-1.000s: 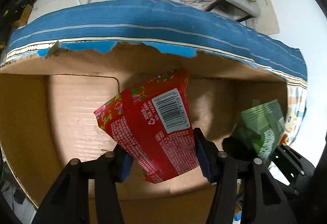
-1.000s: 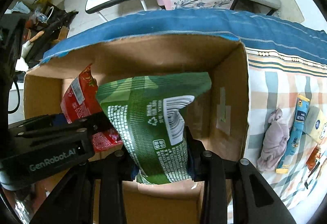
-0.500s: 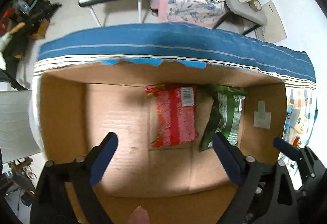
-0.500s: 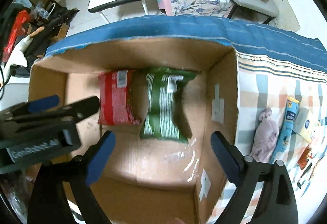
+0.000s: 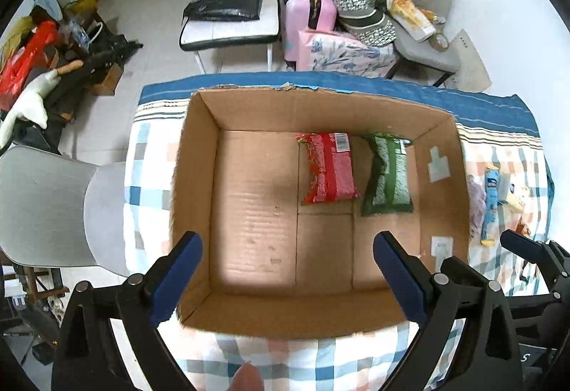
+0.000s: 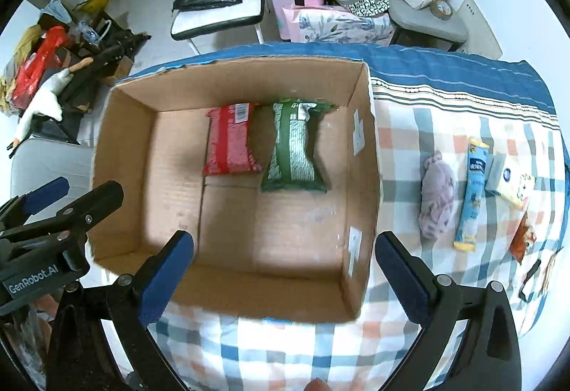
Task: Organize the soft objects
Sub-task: 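Grasp the lilac cloth with the left tool while the right tool grasps the panda bag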
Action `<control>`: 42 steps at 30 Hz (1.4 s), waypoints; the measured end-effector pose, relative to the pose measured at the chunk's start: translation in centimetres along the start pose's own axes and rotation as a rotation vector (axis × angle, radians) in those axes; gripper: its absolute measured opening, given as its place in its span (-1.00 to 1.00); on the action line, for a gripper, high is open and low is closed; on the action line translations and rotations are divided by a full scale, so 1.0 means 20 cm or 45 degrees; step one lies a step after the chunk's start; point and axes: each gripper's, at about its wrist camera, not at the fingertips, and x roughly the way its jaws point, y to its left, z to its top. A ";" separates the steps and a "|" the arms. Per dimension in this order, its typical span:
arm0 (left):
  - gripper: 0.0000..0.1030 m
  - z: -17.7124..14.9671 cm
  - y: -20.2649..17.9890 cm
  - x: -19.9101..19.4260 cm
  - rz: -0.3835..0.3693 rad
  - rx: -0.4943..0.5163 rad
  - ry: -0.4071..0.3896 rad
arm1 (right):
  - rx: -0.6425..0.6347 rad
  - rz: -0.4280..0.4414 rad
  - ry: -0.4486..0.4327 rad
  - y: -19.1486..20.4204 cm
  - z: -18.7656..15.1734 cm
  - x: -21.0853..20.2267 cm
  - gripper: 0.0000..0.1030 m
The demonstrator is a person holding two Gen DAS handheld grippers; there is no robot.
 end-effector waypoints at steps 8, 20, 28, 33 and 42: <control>0.91 -0.11 -0.07 -0.22 -0.014 0.017 -0.085 | 0.021 0.074 -0.086 -0.02 -0.17 -0.25 1.00; 0.91 -0.18 -0.72 -0.43 -0.054 0.214 -0.211 | 0.222 0.129 -0.185 -0.67 -0.39 -0.54 1.00; 0.91 -0.11 -1.33 -0.23 -0.136 0.328 -0.091 | 0.492 0.019 -0.177 -1.51 -0.51 -0.55 1.00; 0.91 -0.04 -1.59 0.06 -0.079 0.328 0.045 | 0.611 -0.026 -0.131 -1.93 -0.52 -0.44 1.00; 0.91 0.04 -1.68 0.67 -0.003 0.194 0.321 | 0.881 0.085 0.074 -2.55 -0.52 0.14 1.00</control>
